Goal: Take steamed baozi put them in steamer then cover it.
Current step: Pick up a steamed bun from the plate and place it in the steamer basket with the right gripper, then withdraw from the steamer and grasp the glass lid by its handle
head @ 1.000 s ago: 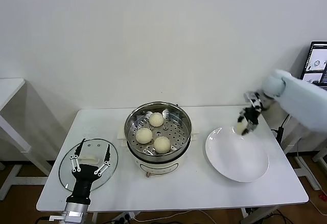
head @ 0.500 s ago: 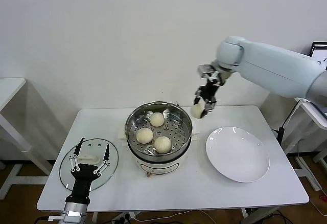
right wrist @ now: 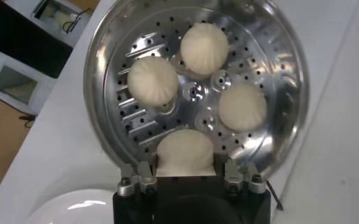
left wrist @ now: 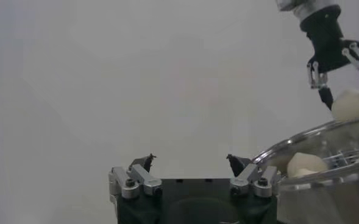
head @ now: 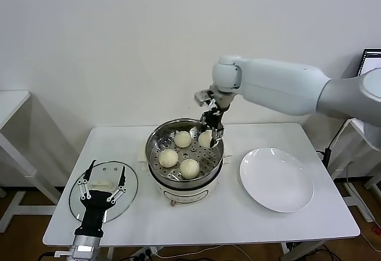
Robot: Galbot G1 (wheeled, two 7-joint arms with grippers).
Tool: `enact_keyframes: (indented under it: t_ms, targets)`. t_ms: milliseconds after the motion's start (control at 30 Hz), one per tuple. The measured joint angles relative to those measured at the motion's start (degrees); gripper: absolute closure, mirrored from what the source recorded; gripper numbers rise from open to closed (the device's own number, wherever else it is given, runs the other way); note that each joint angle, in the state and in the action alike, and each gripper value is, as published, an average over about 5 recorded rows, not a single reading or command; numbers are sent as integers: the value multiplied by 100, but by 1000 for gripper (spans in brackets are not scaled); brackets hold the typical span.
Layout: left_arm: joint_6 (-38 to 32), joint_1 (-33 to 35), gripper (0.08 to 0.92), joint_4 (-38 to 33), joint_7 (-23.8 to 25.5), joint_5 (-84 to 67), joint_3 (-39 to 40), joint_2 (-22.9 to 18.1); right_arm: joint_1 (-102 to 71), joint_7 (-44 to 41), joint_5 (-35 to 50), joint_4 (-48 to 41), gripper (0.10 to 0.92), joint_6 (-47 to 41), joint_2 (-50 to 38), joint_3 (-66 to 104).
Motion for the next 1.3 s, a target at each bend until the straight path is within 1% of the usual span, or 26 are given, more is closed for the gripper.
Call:
enact_keyframes:
  t_ms: [400,600,700,800,900,1133,1300]
  targets:
    - [-11,9,177,-36,-7,-8,-41,-7,-298,164,-217,-278,388,-11,285,-113]
    - [-23,8,177,-37,-10,-10,-47,-10,-387,237,-276,-385,373,-9,367,-153]
    - [-27,1,177,-34,-11,-9,-51,-10,-403,271,-291,-409,336,-9,381,-165]
    - [-28,-11,177,-32,-11,-9,-55,-10,-414,302,-293,-407,262,-9,368,-163]
    - [-27,-18,177,-32,-12,-7,-54,-13,-422,330,-278,-381,214,-9,339,-136]
    - [-2,-27,177,-40,-12,2,-47,-16,-366,396,-188,-162,203,-23,173,36]
    - [30,-33,177,-58,-15,21,-47,-13,-298,500,-37,111,203,-23,-130,383]
